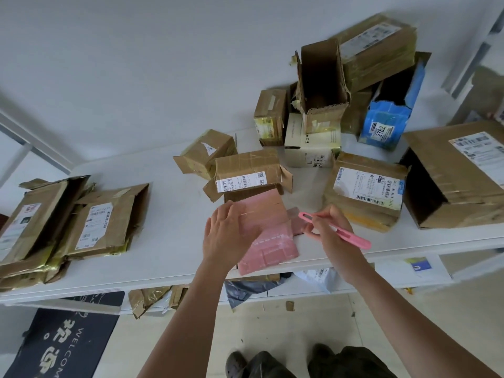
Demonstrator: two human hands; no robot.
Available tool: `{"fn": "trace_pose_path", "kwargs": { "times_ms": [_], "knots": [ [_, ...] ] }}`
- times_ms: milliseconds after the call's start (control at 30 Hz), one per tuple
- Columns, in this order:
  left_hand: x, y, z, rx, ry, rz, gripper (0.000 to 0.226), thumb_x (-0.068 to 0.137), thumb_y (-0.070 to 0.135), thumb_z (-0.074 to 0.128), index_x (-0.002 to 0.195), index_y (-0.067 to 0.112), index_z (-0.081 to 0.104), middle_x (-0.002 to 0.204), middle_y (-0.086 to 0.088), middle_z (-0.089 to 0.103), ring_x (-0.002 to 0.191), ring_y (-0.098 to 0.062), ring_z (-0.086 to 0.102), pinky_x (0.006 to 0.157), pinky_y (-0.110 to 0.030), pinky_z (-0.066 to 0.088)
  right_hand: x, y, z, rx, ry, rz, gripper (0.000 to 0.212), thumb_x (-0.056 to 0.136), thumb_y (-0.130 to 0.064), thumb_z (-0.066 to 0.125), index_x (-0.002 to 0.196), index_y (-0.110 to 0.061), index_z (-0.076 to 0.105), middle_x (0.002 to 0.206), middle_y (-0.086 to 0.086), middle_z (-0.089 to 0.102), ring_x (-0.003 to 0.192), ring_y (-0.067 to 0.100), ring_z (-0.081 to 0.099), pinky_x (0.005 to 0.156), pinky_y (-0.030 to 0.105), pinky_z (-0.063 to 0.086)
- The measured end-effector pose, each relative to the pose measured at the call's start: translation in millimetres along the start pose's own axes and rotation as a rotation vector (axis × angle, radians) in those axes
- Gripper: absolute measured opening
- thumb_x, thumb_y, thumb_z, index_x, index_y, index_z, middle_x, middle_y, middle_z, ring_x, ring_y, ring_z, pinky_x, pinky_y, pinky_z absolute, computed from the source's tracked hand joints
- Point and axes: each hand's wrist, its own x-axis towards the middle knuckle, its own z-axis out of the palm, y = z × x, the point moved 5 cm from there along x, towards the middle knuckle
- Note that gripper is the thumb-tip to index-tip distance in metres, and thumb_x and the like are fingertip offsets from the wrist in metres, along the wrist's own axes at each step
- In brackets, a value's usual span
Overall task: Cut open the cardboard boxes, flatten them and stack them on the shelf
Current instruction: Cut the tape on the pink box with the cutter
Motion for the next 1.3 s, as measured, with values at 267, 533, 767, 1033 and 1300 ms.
{"fn": "trace_pose_path", "kwargs": {
  "times_ms": [267, 533, 767, 1033, 1300],
  "knots": [
    [-13, -12, -18, 0.108, 0.007, -0.44, 0.086, 0.077, 0.079, 0.053, 0.13, 0.013, 0.034, 0.124, -0.01, 0.049, 0.114, -0.035, 0.055, 0.083, -0.044, 0.047, -18, 2, 9, -0.013, 0.15, -0.004, 0.005, 0.1, -0.01, 0.052, 0.097, -0.008, 0.048, 0.081, 0.004, 0.067, 0.075, 0.021, 0.07, 0.078, 0.051, 0.059],
    [-11, -18, -23, -0.087, -0.043, -0.531, 0.089, 0.082, 0.072, 0.055, 0.152, 0.043, 0.008, 0.126, -0.019, 0.042, 0.103, -0.039, 0.058, 0.085, -0.045, 0.053, -39, -16, 68, -0.125, 0.141, -0.136, 0.016, 0.102, -0.021, 0.049, 0.091, -0.013, 0.041, 0.066, 0.012, 0.055, 0.056, 0.025, 0.061, 0.05, 0.043, 0.054],
    [-14, -12, -7, -0.425, -0.23, -0.502, 0.066, 0.095, 0.054, 0.047, 0.149, 0.049, 0.008, 0.095, -0.005, 0.062, 0.058, -0.03, 0.072, 0.055, -0.038, 0.061, -28, -25, 53, -0.152, 0.375, -0.177, 0.012, 0.103, -0.017, 0.046, 0.095, -0.009, 0.044, 0.067, 0.01, 0.054, 0.052, 0.023, 0.058, 0.042, 0.041, 0.048],
    [20, 8, -2, -0.32, -0.15, -0.488, 0.061, 0.082, 0.04, 0.067, 0.131, 0.017, 0.037, 0.113, -0.004, 0.031, 0.111, -0.029, 0.053, 0.091, -0.048, 0.053, -47, -24, 37, -0.197, 0.406, -0.16, 0.011, 0.098, -0.002, 0.05, 0.092, -0.003, 0.041, 0.065, 0.016, 0.055, 0.053, 0.029, 0.054, 0.048, 0.038, 0.046],
    [-4, -1, -2, -0.337, 0.022, -0.469, 0.069, 0.074, 0.051, 0.077, 0.116, 0.009, 0.041, 0.104, -0.003, 0.056, 0.084, -0.019, 0.056, 0.058, -0.031, 0.042, -55, -26, 29, -0.142, 0.446, -0.17, 0.011, 0.098, -0.017, 0.047, 0.09, -0.015, 0.039, 0.066, 0.007, 0.048, 0.054, 0.01, 0.048, 0.046, 0.024, 0.042]
  ]
}}
